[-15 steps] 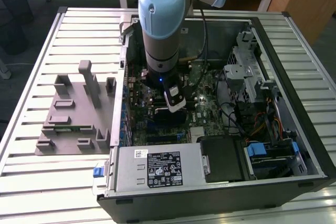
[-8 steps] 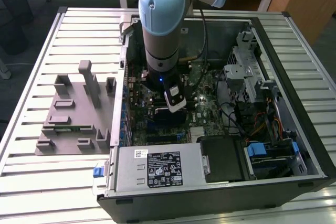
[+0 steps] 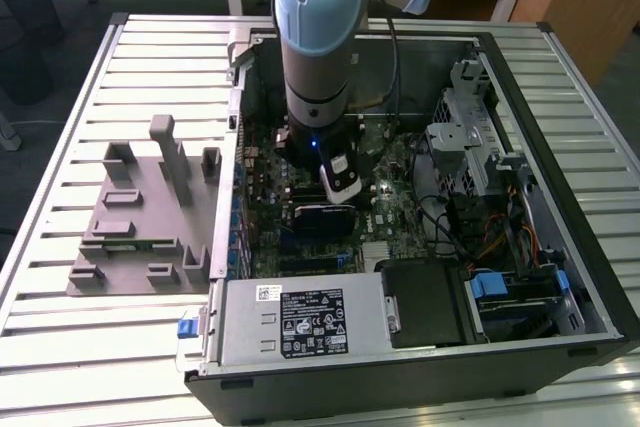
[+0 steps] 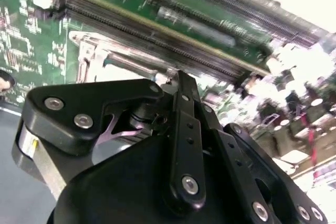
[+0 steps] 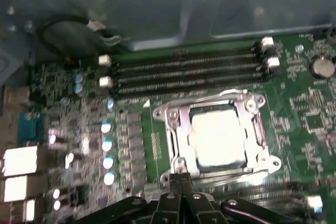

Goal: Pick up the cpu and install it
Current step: 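Install the second cpu locking lever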

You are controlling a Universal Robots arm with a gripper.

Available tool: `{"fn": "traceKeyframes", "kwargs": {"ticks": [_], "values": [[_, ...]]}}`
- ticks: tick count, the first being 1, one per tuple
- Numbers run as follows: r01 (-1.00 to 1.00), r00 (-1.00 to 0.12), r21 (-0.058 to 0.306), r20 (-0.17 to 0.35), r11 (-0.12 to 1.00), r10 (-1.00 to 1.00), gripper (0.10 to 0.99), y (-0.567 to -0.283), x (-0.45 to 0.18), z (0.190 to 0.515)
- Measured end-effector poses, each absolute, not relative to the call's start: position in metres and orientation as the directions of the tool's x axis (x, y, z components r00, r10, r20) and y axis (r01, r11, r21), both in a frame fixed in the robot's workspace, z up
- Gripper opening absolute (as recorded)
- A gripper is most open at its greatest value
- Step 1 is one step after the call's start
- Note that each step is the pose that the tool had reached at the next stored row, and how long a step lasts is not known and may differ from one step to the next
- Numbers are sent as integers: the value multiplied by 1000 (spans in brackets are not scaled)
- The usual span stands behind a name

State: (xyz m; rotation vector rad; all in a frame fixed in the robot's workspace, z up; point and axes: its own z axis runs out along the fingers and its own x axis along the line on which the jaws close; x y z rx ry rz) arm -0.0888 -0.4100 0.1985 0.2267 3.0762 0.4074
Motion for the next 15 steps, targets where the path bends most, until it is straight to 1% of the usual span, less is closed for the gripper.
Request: {"fn": "traceKeyframes", "kwargs": {"ticks": [5,15], "values": [[140,-989,249,-13,958,148,106,-394,-85,198],[141,-989,208,-18,968,148,106,-386,-66,198]]}}
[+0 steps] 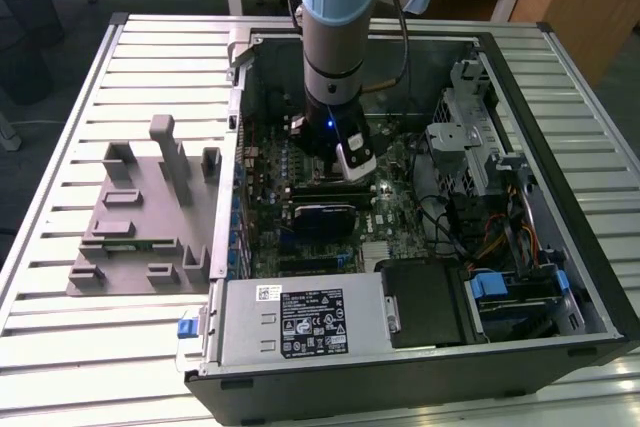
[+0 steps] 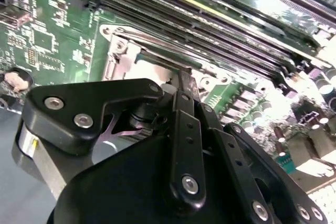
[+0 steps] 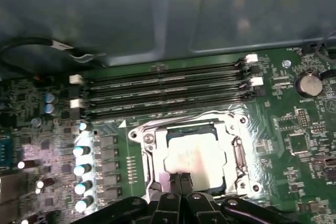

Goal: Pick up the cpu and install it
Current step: 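Install the second cpu locking lever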

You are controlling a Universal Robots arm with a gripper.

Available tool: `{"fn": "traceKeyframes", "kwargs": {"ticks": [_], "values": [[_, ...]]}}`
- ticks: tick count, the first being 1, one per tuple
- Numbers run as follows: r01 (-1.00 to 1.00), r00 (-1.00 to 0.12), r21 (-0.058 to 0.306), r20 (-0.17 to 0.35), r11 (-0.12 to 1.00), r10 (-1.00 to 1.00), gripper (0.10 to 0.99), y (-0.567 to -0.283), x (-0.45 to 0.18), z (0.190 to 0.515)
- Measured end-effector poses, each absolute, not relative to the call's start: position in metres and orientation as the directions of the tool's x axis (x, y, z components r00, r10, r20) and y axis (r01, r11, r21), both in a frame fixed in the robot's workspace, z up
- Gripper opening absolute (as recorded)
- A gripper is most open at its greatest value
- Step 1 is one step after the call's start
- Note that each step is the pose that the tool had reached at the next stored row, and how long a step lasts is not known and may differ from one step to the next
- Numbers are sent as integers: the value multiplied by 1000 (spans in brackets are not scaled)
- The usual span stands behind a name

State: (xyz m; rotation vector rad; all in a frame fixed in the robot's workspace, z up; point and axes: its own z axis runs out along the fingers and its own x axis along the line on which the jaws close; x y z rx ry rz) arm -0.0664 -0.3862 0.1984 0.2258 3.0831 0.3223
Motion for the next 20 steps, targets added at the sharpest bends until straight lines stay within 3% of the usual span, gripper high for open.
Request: {"fn": "traceKeyframes", "kwargs": {"ticks": [7,16,20], "values": [[140,-989,191,-21,971,147,106,-363,-62,198],[141,-989,147,-26,979,146,106,-361,-55,201],[141,-989,144,-27,980,146,106,-361,-54,208]]}}
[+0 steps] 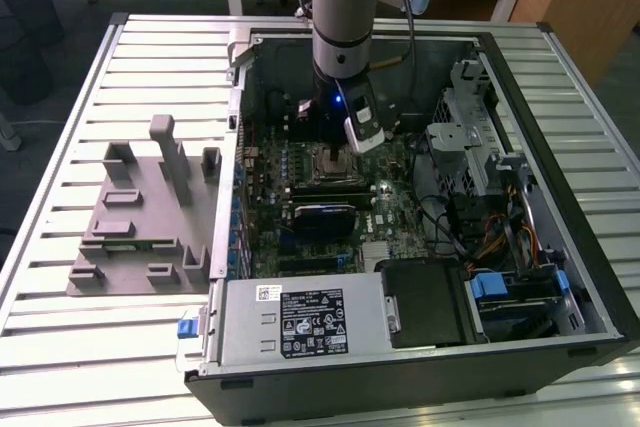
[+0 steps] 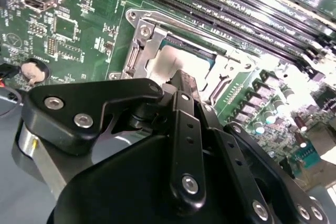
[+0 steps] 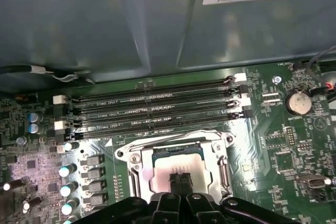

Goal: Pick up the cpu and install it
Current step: 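Install the second cpu locking lever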

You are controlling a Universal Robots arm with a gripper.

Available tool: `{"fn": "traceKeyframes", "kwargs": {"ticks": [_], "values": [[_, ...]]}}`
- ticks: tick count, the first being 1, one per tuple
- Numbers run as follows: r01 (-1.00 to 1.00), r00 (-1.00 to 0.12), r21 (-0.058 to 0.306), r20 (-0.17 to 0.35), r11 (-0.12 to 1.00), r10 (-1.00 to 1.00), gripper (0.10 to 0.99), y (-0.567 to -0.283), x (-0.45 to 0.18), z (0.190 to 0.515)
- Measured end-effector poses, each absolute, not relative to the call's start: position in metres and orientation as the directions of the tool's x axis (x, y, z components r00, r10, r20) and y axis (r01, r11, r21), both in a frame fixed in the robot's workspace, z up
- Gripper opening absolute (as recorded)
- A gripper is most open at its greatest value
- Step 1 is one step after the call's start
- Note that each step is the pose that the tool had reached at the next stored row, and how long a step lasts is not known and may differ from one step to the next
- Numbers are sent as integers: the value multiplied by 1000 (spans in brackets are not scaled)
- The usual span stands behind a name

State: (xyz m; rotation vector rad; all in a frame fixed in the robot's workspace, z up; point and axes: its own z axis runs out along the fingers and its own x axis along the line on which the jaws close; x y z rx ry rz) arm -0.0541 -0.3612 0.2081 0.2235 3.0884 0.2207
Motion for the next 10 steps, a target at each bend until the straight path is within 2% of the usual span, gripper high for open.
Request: {"fn": "traceKeyframes", "kwargs": {"ticks": [10], "values": [[141,-989,144,-27,980,146,106,-361,-54,215]]}}
